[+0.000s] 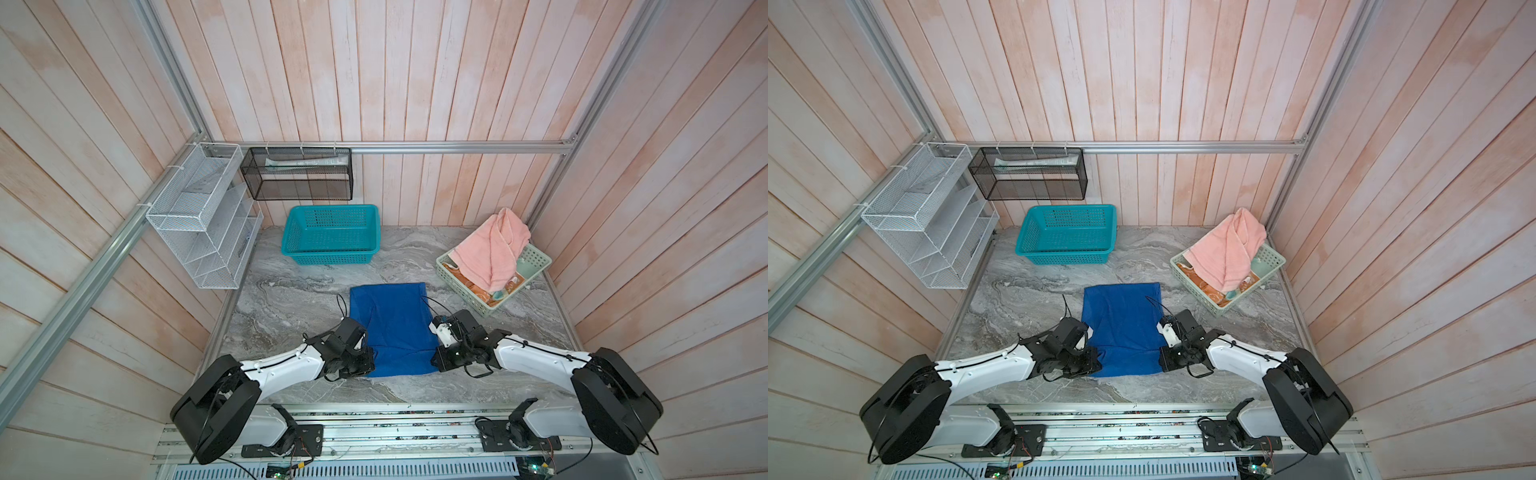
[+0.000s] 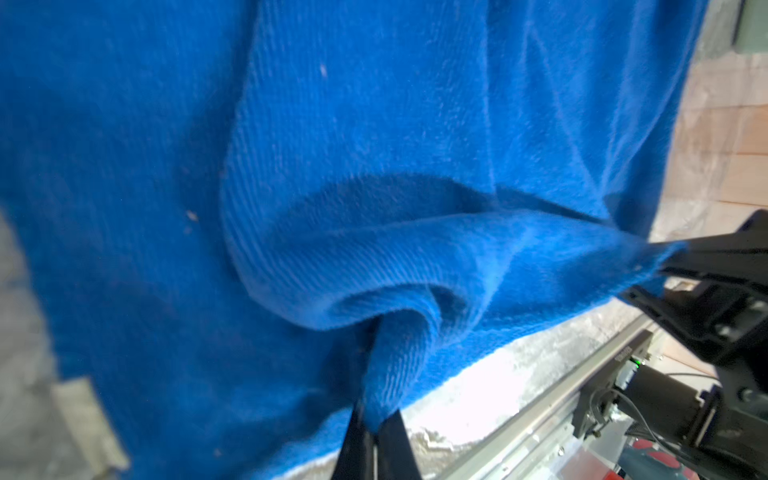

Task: Fold and stack the towels

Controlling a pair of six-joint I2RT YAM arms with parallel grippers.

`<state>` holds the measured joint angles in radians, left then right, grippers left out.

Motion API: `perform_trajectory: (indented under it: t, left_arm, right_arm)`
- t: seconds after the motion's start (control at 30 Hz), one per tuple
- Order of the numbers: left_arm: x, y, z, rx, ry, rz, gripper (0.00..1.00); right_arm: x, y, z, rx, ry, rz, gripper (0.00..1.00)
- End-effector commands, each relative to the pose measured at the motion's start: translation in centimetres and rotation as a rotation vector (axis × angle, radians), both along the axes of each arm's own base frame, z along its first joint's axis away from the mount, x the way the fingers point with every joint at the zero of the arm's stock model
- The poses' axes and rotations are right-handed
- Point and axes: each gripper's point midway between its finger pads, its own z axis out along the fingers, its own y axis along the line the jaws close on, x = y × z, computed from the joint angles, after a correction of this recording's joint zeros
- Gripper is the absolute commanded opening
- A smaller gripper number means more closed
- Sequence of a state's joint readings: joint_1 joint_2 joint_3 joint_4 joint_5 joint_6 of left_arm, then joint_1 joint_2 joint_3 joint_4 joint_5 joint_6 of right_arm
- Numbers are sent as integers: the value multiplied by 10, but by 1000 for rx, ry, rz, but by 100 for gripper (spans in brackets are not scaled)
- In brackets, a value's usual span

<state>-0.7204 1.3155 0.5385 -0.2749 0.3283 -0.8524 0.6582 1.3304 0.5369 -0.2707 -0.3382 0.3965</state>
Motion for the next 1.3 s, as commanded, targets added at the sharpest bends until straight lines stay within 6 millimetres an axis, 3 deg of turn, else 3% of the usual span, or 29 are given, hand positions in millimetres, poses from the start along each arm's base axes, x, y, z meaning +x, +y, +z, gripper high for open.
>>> perform_trajectory:
  t: [0.0,0.13,0.3,0.37,0.6,0.8,0.93,1.07,1.27]
  left_arm:
    - [6,2,20,-20,-43,30,0]
    - [35,5,59,-68,-104,36,0]
    - [92,16,116,-126,-228,55,0]
    - [120,24,140,-132,-284,62,0]
    - [220,49,225,-178,-486,74,0]
    - [277,61,276,-200,-603,57,0]
    - [291,65,292,-202,-635,43,0]
    - [287,67,293,-201,-640,36,0]
    - [258,70,258,-197,-571,39,0]
  right_arm:
    - [-4,-14,4,-74,23,-65,0]
    - [26,-12,37,-120,-78,-70,0]
    - [80,-4,82,-142,-185,-63,0]
    - [105,-3,96,-157,-225,-56,0]
    - [224,0,174,-158,-416,-66,0]
    - [290,3,228,-188,-526,-59,0]
    - [303,7,251,-191,-559,-43,0]
    - [299,8,266,-169,-585,-36,0]
    - [270,4,247,-194,-544,12,0]
